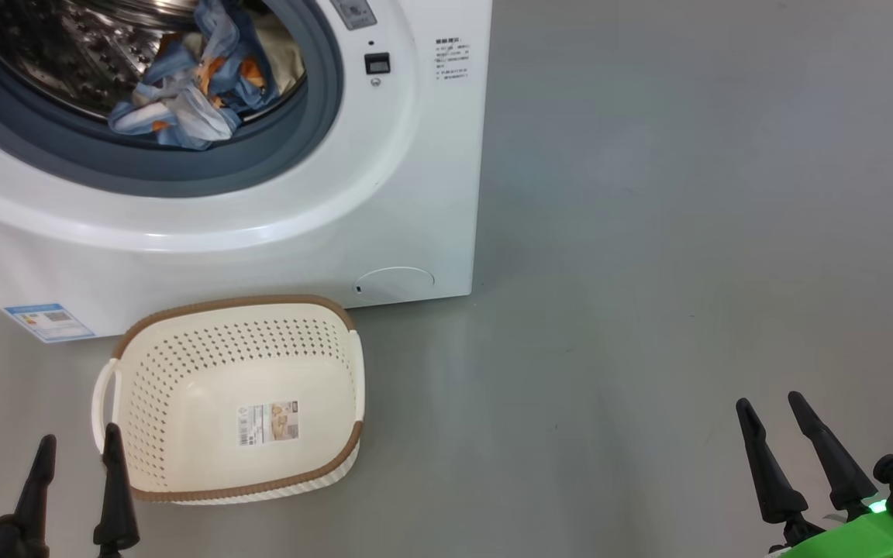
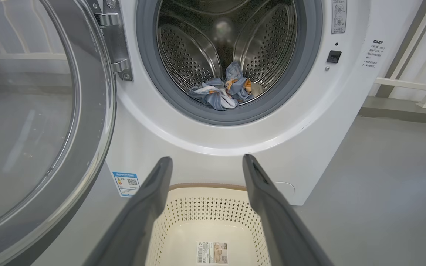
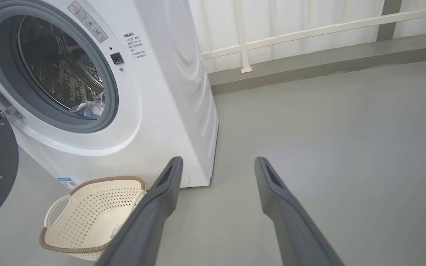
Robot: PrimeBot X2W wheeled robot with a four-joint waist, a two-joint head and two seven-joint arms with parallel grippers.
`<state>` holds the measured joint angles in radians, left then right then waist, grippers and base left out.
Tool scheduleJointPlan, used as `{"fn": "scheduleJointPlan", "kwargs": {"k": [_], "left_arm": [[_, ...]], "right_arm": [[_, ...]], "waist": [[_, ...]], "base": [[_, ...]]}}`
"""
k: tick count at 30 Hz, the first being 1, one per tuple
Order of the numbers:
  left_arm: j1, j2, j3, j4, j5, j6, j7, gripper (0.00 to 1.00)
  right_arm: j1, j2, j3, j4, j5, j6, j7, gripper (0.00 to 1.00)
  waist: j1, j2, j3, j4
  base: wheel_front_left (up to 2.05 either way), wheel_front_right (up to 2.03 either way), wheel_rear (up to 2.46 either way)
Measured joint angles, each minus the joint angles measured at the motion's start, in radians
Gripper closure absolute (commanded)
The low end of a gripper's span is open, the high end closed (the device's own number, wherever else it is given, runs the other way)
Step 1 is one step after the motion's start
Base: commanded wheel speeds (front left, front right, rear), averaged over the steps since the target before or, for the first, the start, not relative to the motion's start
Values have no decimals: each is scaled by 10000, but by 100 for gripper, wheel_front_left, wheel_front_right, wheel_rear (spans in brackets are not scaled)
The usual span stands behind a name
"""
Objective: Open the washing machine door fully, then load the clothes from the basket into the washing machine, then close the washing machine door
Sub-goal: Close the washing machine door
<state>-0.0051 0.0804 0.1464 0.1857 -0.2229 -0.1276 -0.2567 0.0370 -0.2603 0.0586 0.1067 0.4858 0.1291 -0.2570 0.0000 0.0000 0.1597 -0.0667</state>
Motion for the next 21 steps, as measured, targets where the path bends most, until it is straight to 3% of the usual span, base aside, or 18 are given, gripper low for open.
{"fn": "scheduleJointPlan", "kwargs": {"k": [11,21], "left_arm": [[4,-207,33,-6,0,0,0,0],[81,-420,234,81,-192,0,0,0]], "right_arm": [[-2,-190,456,61,0,0,0,0],[-561,-483,1392,234,8,0,0,0]], "waist": [[0,0,-173,525],[0,1,-269,1660]], "base": [[0,0,0],[0,0,0]]}}
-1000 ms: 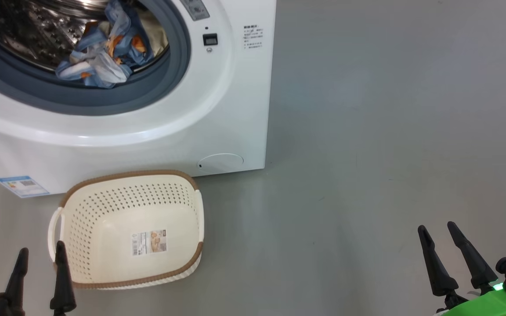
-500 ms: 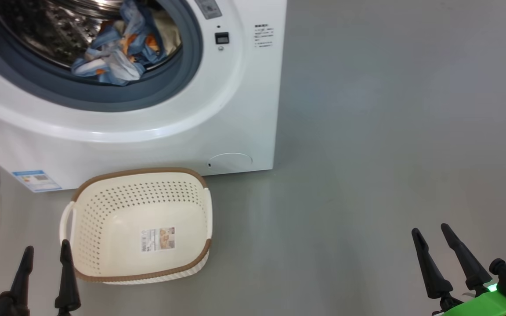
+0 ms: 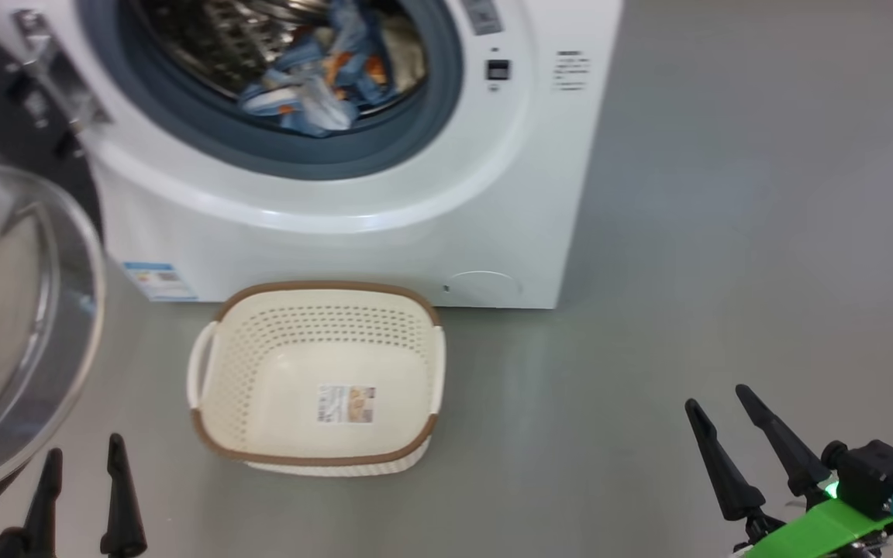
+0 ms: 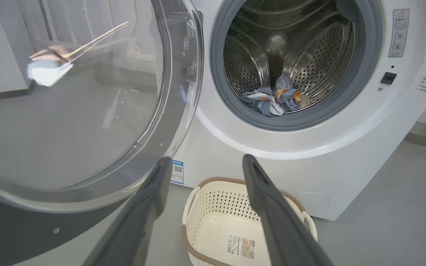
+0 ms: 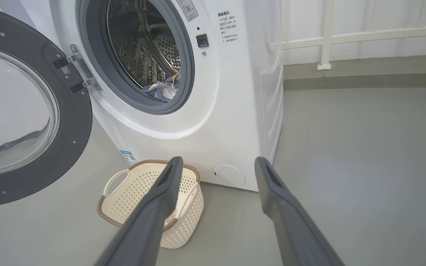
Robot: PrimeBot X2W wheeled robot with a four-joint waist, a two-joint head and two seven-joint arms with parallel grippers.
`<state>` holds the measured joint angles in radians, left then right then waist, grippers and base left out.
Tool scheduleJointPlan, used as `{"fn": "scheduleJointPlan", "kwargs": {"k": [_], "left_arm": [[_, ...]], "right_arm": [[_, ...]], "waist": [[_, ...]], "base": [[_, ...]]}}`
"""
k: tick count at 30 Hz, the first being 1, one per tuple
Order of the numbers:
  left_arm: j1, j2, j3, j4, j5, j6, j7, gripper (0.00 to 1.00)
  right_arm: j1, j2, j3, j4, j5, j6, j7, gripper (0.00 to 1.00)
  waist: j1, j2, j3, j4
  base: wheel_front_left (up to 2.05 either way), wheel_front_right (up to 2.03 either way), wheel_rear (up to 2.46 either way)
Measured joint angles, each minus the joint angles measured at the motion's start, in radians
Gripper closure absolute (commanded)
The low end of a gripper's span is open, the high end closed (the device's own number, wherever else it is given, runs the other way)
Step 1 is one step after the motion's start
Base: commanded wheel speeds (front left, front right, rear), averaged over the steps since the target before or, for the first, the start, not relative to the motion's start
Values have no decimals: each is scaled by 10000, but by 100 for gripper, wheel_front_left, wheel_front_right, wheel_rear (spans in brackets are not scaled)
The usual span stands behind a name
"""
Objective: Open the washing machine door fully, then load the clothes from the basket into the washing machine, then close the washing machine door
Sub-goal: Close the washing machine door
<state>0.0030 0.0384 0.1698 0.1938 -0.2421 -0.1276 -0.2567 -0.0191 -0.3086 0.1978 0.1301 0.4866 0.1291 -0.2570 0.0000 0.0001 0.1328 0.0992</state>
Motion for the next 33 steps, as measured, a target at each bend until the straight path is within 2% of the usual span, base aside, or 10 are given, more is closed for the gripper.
{"fn": "scheduleJointPlan", "kwargs": {"k": [9,23,33], "left_arm": [[148,-50,44,100,-451,13,0,0],[460,-58,-366,52,-892,349,0,0],[752,-58,-401,2,-959,399,0,0]], "right_arm": [[-602,-376,803,180,96,0,0,0],[-876,-431,1306,407,192,0,0,0],[-919,-420,1651,546,268,0,0,0]], "waist": [[0,0,-19,1329],[1,-1,-129,3268],[0,-1,-313,3977]], "base": [[0,0,0],[0,0,0],[0,0,0]]}}
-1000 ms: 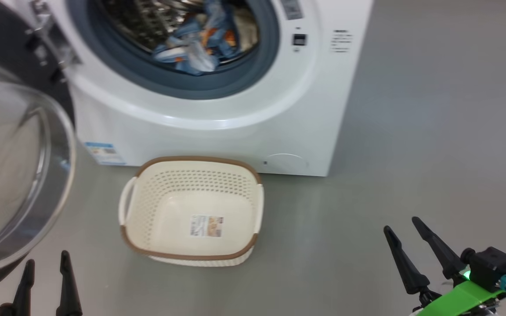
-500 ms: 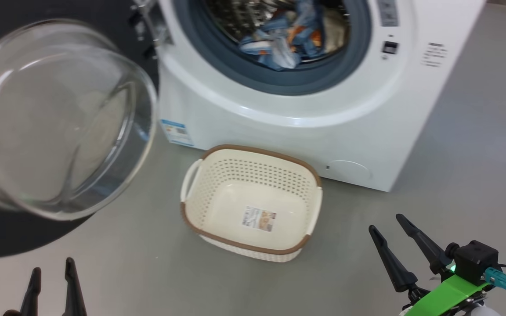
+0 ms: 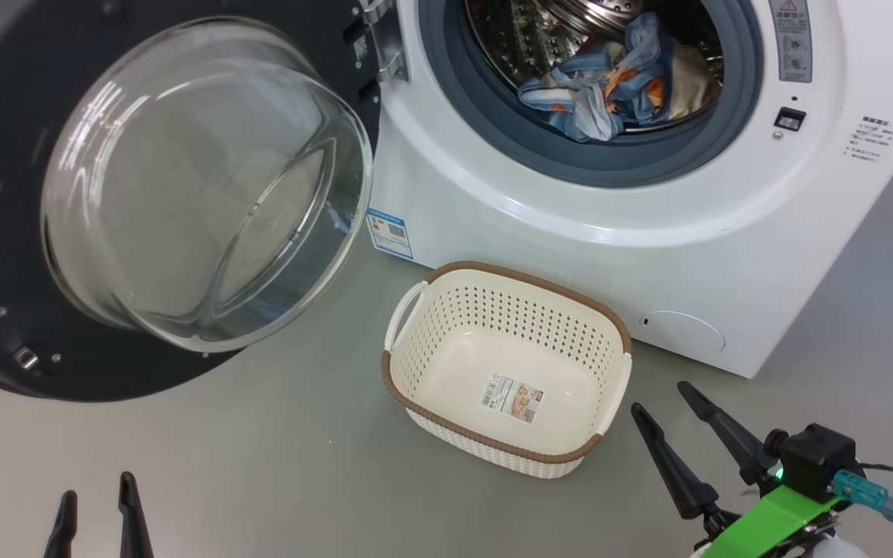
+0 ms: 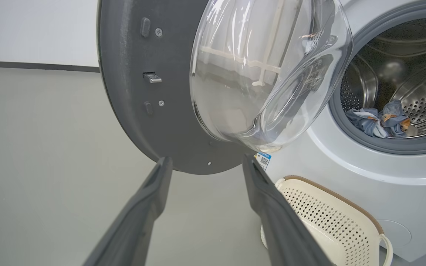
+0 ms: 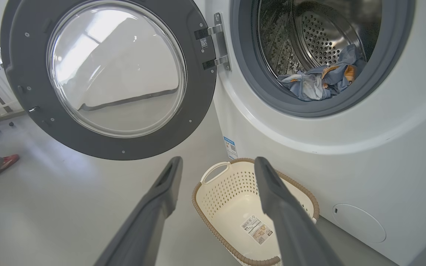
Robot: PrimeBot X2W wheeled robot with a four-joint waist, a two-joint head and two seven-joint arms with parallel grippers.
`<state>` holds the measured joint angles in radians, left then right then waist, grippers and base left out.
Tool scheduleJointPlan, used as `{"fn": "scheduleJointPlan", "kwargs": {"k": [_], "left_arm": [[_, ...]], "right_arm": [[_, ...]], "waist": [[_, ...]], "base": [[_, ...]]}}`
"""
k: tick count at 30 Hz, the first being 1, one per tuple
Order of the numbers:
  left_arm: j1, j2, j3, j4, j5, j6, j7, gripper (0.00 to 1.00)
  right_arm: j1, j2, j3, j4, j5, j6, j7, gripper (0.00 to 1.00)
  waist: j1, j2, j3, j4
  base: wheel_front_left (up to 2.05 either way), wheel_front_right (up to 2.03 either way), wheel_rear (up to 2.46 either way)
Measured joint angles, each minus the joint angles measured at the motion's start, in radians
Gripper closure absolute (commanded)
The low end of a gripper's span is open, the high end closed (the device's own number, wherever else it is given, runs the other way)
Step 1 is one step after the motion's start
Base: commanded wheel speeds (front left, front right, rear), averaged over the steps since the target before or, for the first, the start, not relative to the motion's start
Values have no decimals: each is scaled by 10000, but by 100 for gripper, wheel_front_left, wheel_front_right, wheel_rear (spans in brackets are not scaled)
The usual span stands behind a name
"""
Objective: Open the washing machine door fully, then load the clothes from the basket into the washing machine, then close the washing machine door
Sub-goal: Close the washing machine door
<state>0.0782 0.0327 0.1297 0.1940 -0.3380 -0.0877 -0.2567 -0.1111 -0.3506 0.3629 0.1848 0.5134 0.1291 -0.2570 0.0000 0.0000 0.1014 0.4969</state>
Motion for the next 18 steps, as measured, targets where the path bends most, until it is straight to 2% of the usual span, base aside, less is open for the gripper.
{"fn": "scheduleJointPlan", "kwargs": {"k": [10,11,12,14,18], "left_arm": [[1,0,-19,-109,-54,42,0,0],[1,0,-8,-180,-119,42,0,19],[-1,-2,29,-307,-215,42,0,56],[-12,-2,144,-646,-384,38,0,100],[-156,-13,700,-1605,-303,-128,2,100]], "right_arm": [[-169,0,48,23,4,0,0,0],[-169,0,48,23,4,0,0,0],[-169,0,44,23,6,0,0,0],[-165,0,27,21,6,0,0,0],[-114,6,-176,19,17,0,0,0]], "waist": [[0,0,-67,105],[0,0,-63,99],[0,0,-62,93],[0,0,-68,89],[0,0,-80,100]], "base": [[0,0,0],[0,0,0],[0,0,0],[0,0,0],[0,0,0]]}}
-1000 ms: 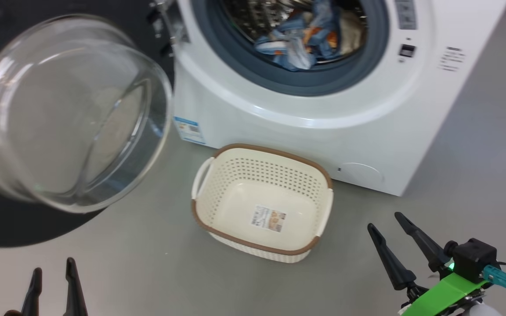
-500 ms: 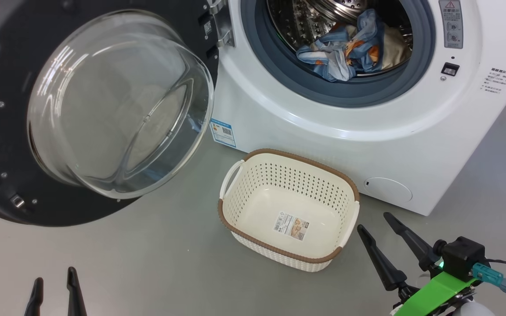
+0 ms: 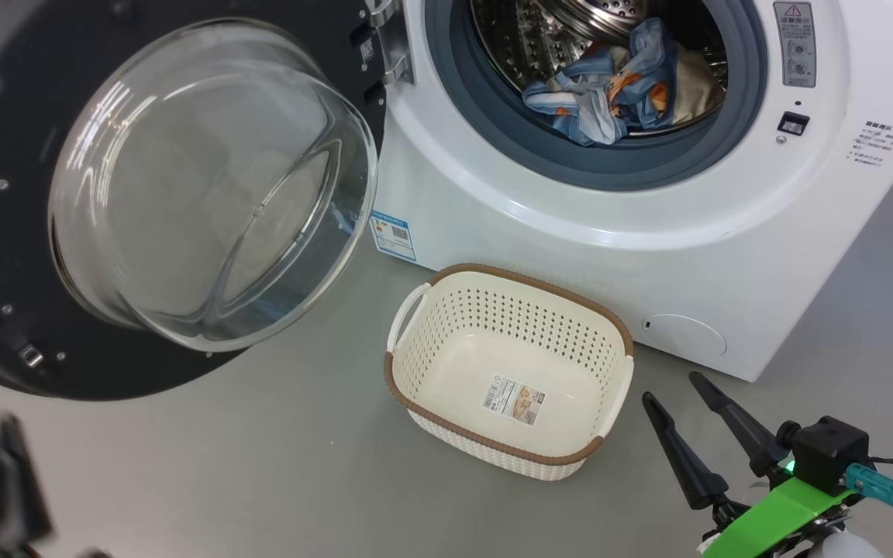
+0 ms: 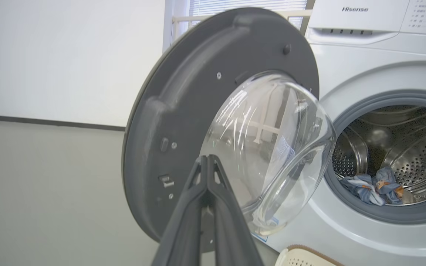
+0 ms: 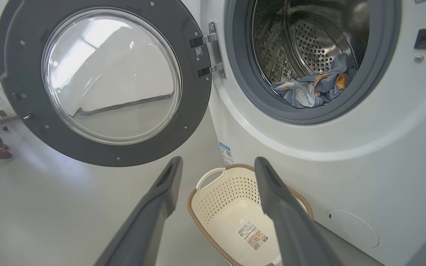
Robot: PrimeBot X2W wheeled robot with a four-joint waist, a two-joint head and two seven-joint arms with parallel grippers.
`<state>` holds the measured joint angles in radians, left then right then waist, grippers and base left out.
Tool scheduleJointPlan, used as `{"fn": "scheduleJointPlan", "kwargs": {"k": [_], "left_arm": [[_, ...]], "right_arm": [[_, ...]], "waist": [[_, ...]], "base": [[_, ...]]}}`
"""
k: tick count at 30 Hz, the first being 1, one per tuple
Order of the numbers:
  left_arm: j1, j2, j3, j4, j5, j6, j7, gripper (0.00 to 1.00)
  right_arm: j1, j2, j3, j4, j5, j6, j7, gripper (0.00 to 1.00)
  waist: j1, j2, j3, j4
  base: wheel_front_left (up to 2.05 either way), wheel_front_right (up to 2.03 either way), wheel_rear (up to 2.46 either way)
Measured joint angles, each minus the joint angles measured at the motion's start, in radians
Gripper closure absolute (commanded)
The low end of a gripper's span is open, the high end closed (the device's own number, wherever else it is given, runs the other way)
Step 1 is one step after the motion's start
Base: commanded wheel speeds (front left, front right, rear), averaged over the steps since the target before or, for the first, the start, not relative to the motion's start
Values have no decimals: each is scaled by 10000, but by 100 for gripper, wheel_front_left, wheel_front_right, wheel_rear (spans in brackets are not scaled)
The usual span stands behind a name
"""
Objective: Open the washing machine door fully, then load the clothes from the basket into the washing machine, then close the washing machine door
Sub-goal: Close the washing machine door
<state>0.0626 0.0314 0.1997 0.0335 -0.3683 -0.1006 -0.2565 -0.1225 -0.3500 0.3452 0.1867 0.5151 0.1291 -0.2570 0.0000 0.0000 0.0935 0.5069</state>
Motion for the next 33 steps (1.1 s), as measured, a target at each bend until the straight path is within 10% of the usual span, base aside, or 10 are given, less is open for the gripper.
{"fn": "scheduleJointPlan", "kwargs": {"k": [11,19,25,33], "left_arm": [[-3359,2128,1532,-1085,-779,-267,-10,100],[-5929,4243,1847,2144,-3484,-268,-10,100],[-7620,5089,1664,5287,-6824,-268,2253,100],[-8749,5785,974,8266,-8065,-148,6008,100]], "right_arm": [[48,21,-378,-75,-2,0,0,0],[43,10,-420,-136,-2,0,0,0],[33,-19,-458,-138,-4,0,0,0],[32,-31,-625,-165,-25,0,0,0]], "waist": [[0,0,134,-166],[0,0,418,-638],[0,0,611,-909],[0,0,844,-997]], "base": [[0,0,0],[0,0,0],[0,0,0],[0,0,0]]}}
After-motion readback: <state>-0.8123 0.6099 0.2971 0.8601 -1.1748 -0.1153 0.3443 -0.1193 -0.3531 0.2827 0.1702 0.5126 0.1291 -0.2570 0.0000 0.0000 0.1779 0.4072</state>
